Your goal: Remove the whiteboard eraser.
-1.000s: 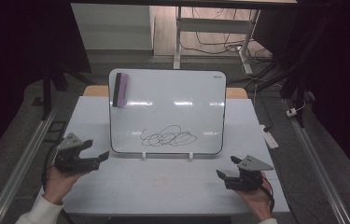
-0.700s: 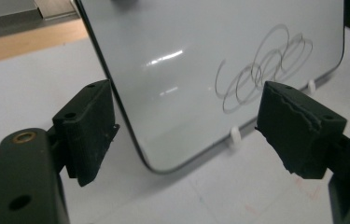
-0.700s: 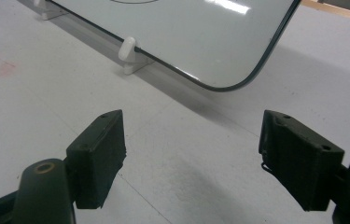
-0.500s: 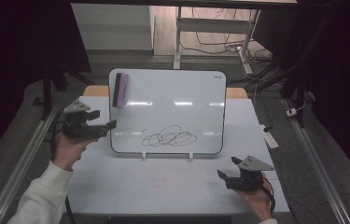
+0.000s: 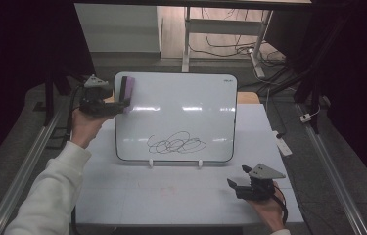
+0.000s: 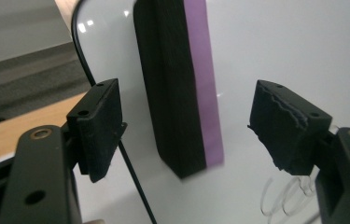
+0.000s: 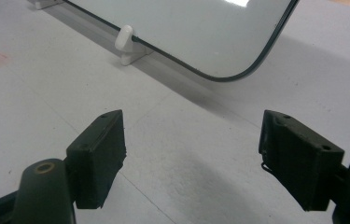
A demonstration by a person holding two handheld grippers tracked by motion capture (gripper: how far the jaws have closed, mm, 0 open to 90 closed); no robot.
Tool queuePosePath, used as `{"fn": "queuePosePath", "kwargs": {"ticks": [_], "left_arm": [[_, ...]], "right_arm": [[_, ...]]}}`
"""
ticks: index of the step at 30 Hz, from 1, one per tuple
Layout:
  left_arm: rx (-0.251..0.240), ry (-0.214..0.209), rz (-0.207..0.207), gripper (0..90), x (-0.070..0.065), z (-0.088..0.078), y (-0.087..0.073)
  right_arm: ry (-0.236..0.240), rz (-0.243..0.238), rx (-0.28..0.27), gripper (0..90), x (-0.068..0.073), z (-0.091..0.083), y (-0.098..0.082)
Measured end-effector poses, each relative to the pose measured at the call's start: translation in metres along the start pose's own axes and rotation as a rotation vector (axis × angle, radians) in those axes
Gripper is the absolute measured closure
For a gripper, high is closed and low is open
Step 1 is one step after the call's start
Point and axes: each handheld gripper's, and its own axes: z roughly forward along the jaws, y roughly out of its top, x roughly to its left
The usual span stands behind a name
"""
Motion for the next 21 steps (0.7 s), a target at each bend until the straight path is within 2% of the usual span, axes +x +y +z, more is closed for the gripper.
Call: {"fn": "queuePosePath", "kwargs": {"ticks": [7,9,10,11,13,17,21], "left_arm": [[-0.015,0.010,0.008,34.8,0.003,0.012,0.015],[-0.023,0.011,0.010,43.0,0.003,0.014,0.018],[-0.024,0.012,0.012,43.0,0.002,0.015,0.019],[-0.025,0.016,0.015,50.2,0.001,0.015,0.019],[-0.025,0.019,0.022,55.5,0.000,0.017,0.019],[-0.023,0.027,-0.002,58.7,-0.002,0.016,0.020],[-0.018,0.043,0.015,60.1,-0.005,0.011,0.019]], "right_arm": [[-0.003,0.005,0.013,22.3,0.000,0.001,-0.002],[-0.007,0.005,0.017,22.3,-0.001,0.002,-0.002],[-0.007,0.005,0.017,22.3,-0.001,0.002,-0.002],[-0.010,0.005,0.018,22.3,-0.001,0.002,-0.003],[-0.012,0.005,0.019,22.3,-0.001,0.002,-0.003],[-0.016,0.008,0.019,22.4,-0.001,0.001,-0.003],[-0.019,0.008,0.018,22.4,-0.001,0.001,-0.003]]}}
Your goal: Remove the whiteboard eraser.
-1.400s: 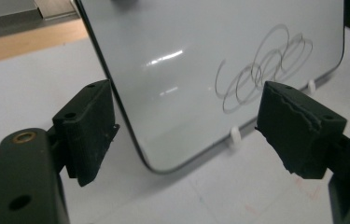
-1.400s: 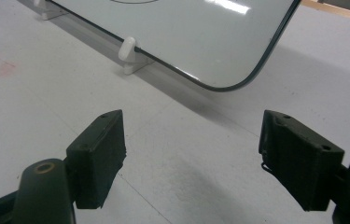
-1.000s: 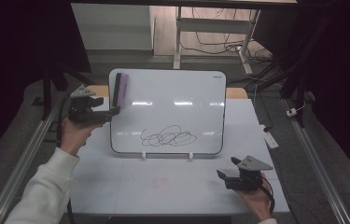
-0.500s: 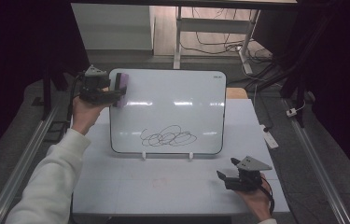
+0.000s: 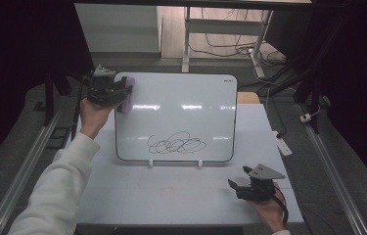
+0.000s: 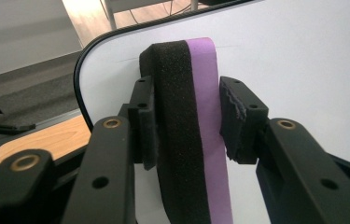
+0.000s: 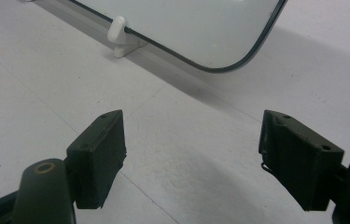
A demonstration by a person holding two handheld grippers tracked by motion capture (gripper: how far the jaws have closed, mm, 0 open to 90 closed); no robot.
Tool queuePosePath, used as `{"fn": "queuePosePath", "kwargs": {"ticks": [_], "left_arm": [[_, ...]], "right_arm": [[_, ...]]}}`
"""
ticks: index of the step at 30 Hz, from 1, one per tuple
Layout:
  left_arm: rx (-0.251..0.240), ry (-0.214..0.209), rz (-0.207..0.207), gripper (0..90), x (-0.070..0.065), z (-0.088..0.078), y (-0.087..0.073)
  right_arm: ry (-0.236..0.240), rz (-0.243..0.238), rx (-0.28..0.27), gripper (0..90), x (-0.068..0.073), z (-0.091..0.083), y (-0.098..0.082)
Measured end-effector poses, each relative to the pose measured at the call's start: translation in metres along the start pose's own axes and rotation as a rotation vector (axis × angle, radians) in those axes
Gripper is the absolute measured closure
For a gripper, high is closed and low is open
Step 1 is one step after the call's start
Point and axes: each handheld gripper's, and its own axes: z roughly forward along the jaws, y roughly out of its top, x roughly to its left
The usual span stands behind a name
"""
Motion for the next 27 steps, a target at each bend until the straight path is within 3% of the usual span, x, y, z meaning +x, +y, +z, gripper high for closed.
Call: {"fn": "queuePosePath", "kwargs": {"ticks": [6,13,21,27], "left_arm": [[-0.027,-0.044,0.027,60.7,-0.007,-0.021,-0.008],[-0.035,-0.145,0.034,60.7,-0.023,-0.037,-0.044],[-0.017,-0.236,0.035,60.6,-0.046,-0.039,-0.093],[-0.003,-0.297,0.043,60.6,-0.068,-0.033,-0.117]], "right_arm": [[-0.001,0.000,0.000,22.4,0.000,0.000,0.000],[0.004,-0.006,-0.001,22.5,0.003,0.001,0.002],[0.023,-0.008,-0.012,22.4,0.009,0.001,0.007],[0.071,-0.011,-0.041,22.0,0.025,0.003,0.015]]}}
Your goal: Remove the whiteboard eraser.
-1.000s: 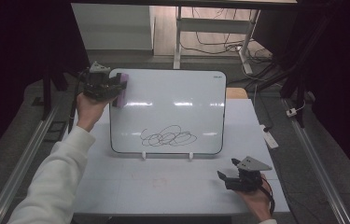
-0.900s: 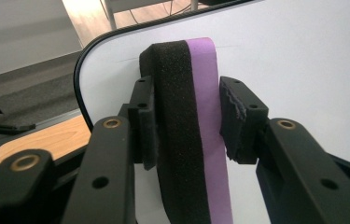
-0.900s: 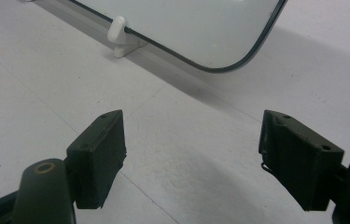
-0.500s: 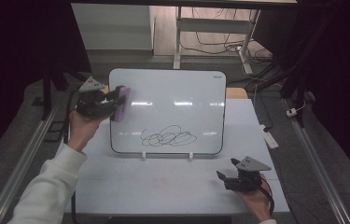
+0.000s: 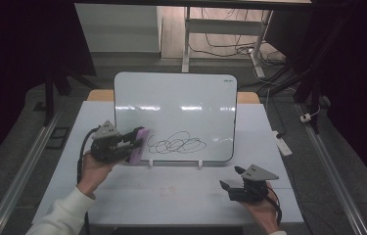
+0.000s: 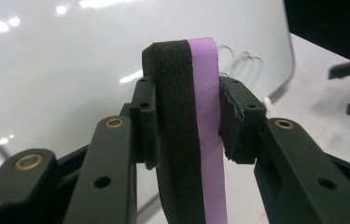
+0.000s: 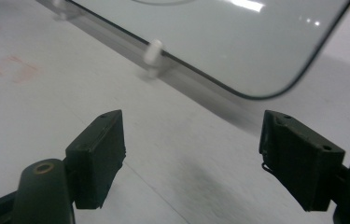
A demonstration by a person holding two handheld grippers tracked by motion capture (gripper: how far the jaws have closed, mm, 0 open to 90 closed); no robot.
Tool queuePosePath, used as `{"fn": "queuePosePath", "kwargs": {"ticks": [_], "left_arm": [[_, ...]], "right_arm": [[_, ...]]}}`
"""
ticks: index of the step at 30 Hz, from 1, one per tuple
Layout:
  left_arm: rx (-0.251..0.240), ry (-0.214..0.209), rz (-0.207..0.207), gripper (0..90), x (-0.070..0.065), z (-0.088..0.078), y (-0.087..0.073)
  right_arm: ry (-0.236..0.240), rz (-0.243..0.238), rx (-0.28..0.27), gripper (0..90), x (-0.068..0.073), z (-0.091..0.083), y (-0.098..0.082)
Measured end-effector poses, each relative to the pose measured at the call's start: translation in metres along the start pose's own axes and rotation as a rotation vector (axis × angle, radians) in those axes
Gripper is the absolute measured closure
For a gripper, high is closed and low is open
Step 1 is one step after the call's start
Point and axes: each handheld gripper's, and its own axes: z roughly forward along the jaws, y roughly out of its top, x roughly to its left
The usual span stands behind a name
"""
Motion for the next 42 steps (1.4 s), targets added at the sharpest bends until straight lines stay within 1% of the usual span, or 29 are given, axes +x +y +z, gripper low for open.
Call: {"fn": "queuePosePath", "kwargs": {"ticks": [1,2,3,4,5,6,7,8,9,10,11,12,14,15,16,19,21,25,26,28,30,32,33,35,37,38,42], "left_arm": [[0.001,-0.015,0.001,60.6,-0.004,0.003,-0.003],[0.004,-0.025,0.004,60.6,-0.008,0.005,-0.005],[0.005,-0.034,0.006,60.6,-0.012,0.008,-0.007],[0.007,-0.046,0.008,60.6,-0.015,0.011,-0.008],[0.006,-0.057,0.007,60.6,-0.019,0.014,-0.010],[0.009,-0.066,0.011,60.6,-0.023,0.017,-0.012],[0.012,-0.071,0.017,60.6,-0.027,0.021,-0.013],[0.014,-0.076,0.024,60.6,-0.031,0.024,-0.015],[0.016,-0.082,0.028,60.6,-0.034,0.028,-0.016],[0.017,-0.088,0.030,60.6,-0.037,0.031,-0.018],[0.017,-0.094,0.031,60.6,-0.040,0.035,-0.018],[0.018,-0.098,0.032,60.6,-0.043,0.038,-0.019],[0.014,-0.112,0.030,60.6,-0.048,0.044,-0.020],[0.013,-0.120,0.029,60.6,-0.051,0.047,-0.020],[0.010,-0.127,0.029,60.6,-0.054,0.050,-0.021],[-0.003,-0.140,0.030,60.6,-0.062,0.057,-0.021],[-0.012,-0.146,0.032,60.6,-0.066,0.061,-0.022],[-0.021,-0.156,0.039,60.6,-0.074,0.067,-0.023],[-0.021,-0.159,0.040,60.6,-0.076,0.069,-0.023],[-0.019,-0.167,0.043,60.6,-0.079,0.071,-0.023],[-0.014,-0.178,0.043,60.6,-0.081,0.073,-0.023],[-0.013,-0.181,0.047,60.6,-0.083,0.074,-0.023],[-0.015,-0.183,0.047,60.6,-0.084,0.074,-0.023],[-0.023,-0.185,0.046,60.6,-0.086,0.074,-0.023],[-0.031,-0.177,0.051,60.6,-0.087,0.074,-0.023],[-0.034,-0.174,0.048,60.6,-0.088,0.074,-0.023],[-0.049,-0.165,0.046,60.7,-0.089,0.072,-0.023]], "right_arm": [[0.000,0.000,0.000,22.0,0.000,0.000,0.000],[0.021,0.008,-0.013,21.9,0.006,0.002,0.004],[0.021,0.008,-0.013,21.9,0.006,0.002,0.004],[0.028,0.010,-0.018,21.5,0.010,0.003,0.006],[0.044,0.017,-0.027,21.1,0.017,0.007,0.010],[0.057,0.024,-0.028,21.2,0.021,0.009,0.011],[0.057,0.024,-0.028,21.2,0.021,0.009,0.011],[0.089,0.035,-0.028,21.2,0.028,0.014,0.014],[0.089,0.035,-0.028,21.2,0.028,0.014,0.014],[0.105,0.041,-0.028,21.2,0.032,0.016,0.015],[0.129,0.051,-0.036,21.3,0.039,0.021,0.018],[0.129,0.051,-0.036,21.3,0.039,0.021,0.018],[0.154,0.061,-0.046,21.4,0.048,0.027,0.022],[0.168,0.059,-0.056,21.8,0.056,0.032,0.026],[0.168,0.059,-0.056,21.8,0.056,0.032,0.026],[0.190,0.081,-0.075,22.2,0.067,0.040,0.032],[0.189,0.090,-0.079,22.4,0.073,0.045,0.036],[0.209,0.122,-0.092,22.6,0.082,0.057,0.045],[0.209,0.122,-0.092,22.6,0.082,0.057,0.045],[0.219,0.134,-0.097,22.7,0.086,0.064,0.049],[0.220,0.144,-0.096,22.9,0.088,0.067,0.052],[0.219,0.163,-0.100,23.8,0.090,0.069,0.054],[0.219,0.163,-0.100,23.8,0.090,0.069,0.054],[0.218,0.187,-0.104,25.2,0.090,0.071,0.054],[0.217,0.202,-0.110,28.3,0.089,0.071,0.054],[0.215,0.217,-0.113,29.3,0.089,0.071,0.054],[0.214,0.226,-0.123,30.0,0.088,0.071,0.055]]}}
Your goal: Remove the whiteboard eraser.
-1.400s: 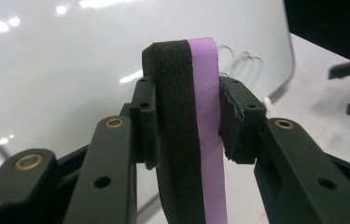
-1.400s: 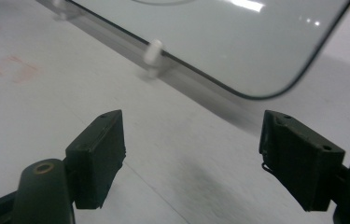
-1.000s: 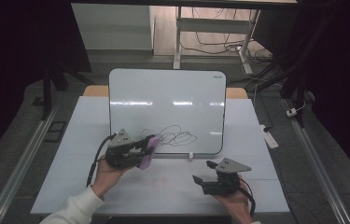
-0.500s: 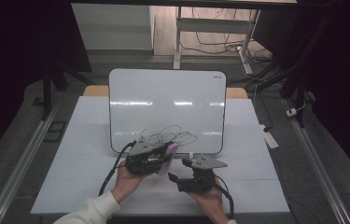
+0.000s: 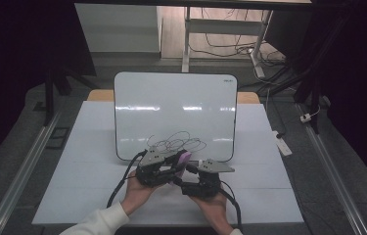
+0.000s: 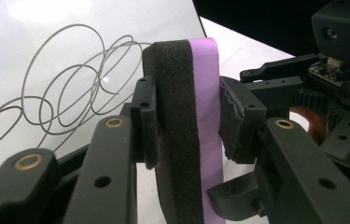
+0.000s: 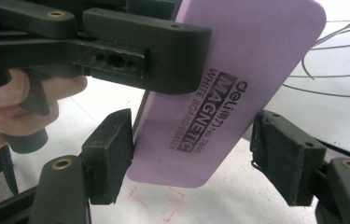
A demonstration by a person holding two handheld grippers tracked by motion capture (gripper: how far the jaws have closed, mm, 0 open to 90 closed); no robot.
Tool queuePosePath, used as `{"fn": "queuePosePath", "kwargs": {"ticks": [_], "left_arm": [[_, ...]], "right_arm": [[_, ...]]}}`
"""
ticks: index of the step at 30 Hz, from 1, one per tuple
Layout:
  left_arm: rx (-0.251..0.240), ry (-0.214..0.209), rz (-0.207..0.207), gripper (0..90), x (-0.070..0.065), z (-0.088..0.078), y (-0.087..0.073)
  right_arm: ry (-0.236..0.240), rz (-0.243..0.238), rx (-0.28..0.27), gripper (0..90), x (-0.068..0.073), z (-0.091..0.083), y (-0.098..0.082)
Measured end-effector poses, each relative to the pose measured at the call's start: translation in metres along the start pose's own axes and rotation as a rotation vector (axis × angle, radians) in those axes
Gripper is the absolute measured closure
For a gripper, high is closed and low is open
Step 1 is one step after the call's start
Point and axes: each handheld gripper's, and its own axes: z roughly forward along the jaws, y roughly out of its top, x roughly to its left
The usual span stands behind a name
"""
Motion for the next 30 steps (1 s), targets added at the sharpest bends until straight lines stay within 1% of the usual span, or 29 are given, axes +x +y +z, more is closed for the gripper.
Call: {"fn": "queuePosePath", "kwargs": {"ticks": [3,5,6,8,9,10,13,14,15,16,17,18,19,20,22,23,24,26,30], "left_arm": [[-0.010,-0.002,0.000,60.9,-0.002,0.000,-0.001],[-0.011,0.004,0.009,61.0,-0.004,0.001,-0.002],[-0.011,0.005,0.012,61.2,-0.005,0.001,-0.002],[-0.010,0.004,0.012,61.1,-0.004,0.001,-0.002],[-0.010,0.002,0.009,61.1,-0.004,0.001,-0.002],[-0.011,-0.001,0.005,61.1,-0.003,0.001,-0.002],[-0.012,-0.006,0.002,61.0,-0.002,0.000,-0.002],[-0.010,-0.013,-0.001,59.2,-0.001,-0.001,-0.002],[-0.008,-0.029,-0.010,59.2,0.001,-0.001,-0.001],[-0.013,-0.037,-0.018,49.3,0.002,-0.003,-0.001],[-0.017,-0.038,-0.020,44.1,0.003,-0.006,-0.001],[-0.027,-0.039,-0.027,39.6,0.007,-0.014,0.000],[-0.027,-0.039,-0.027,36.6,0.007,-0.014,0.000],[-0.030,-0.034,-0.027,34.4,0.009,-0.020,0.000],[-0.028,-0.021,-0.023,33.2,0.014,-0.034,-0.003],[-0.021,-0.014,-0.026,31.2,0.017,-0.042,-0.006],[-0.011,-0.004,-0.029,31.2,0.021,-0.049,-0.009],[0.014,0.017,-0.047,30.4,0.029,-0.065,-0.020],[0.095,0.053,-0.100,28.9,0.044,-0.096,-0.051]], "right_arm": [[0.012,0.024,-0.006,29.9,-0.002,0.001,0.000],[0.013,0.027,-0.006,29.9,-0.002,0.002,0.000],[0.015,0.040,-0.002,31.2,-0.003,0.002,-0.001],[0.013,0.040,-0.001,31.9,-0.003,0.002,-0.001],[0.004,0.038,0.001,34.2,-0.003,0.001,0.000],[0.006,0.040,0.000,35.3,-0.003,0.000,0.000],[-0.001,0.036,-0.003,37.2,-0.004,-0.002,0.001],[-0.018,0.017,0.000,38.2,-0.004,-0.004,0.002],[-0.018,0.017,0.000,38.2,-0.004,-0.004,0.002],[-0.032,-0.004,0.005,38.9,-0.003,-0.005,0.002],[-0.031,-0.008,0.006,39.1,-0.003,-0.006,0.003],[-0.034,-0.013,0.008,39.2,-0.004,-0.006,0.003],[-0.041,-0.024,0.011,39.4,-0.004,-0.008,0.004],[-0.043,-0.033,0.007,39.5,-0.005,-0.008,0.004],[-0.049,-0.039,0.010,39.5,-0.005,-0.010,0.005],[-0.062,-0.056,0.008,39.7,-0.007,-0.013,0.007],[-0.062,-0.056,0.008,39.7,-0.007,-0.013,0.007],[-0.076,-0.068,0.006,39.8,-0.009,-0.016,0.009],[-0.099,-0.088,-0.001,39.9,-0.014,-0.022,0.013]]}}
